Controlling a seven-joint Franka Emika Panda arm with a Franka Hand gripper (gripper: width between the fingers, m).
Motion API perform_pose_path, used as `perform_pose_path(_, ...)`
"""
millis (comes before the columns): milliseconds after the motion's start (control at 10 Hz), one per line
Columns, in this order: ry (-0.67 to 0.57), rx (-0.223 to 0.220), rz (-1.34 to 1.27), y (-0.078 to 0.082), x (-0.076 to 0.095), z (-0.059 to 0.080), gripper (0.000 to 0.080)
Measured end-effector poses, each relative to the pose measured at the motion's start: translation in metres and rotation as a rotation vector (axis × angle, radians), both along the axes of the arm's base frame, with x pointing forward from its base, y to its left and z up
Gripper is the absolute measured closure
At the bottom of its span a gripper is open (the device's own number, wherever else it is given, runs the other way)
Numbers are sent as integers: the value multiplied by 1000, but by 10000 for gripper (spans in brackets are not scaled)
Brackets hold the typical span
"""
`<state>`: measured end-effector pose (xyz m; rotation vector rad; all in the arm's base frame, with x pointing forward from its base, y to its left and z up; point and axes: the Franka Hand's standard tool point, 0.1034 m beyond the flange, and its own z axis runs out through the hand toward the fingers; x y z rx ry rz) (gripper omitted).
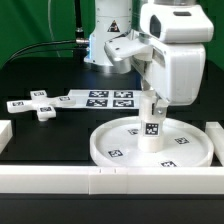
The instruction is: Assemble round table
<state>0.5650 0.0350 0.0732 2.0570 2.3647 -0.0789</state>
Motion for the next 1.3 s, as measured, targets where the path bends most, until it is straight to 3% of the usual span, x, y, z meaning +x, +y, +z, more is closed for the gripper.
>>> perform_pose_path(200, -2, 0, -59, 0, 0, 0, 394)
perform_pose_path(600, -13, -16, -522, 3, -3, 0, 393)
perform_pose_path(900, -46, -3, -650, 3, 0, 0, 393)
perform_pose_path(1300, -41, -9, -1020, 4, -2, 0, 393)
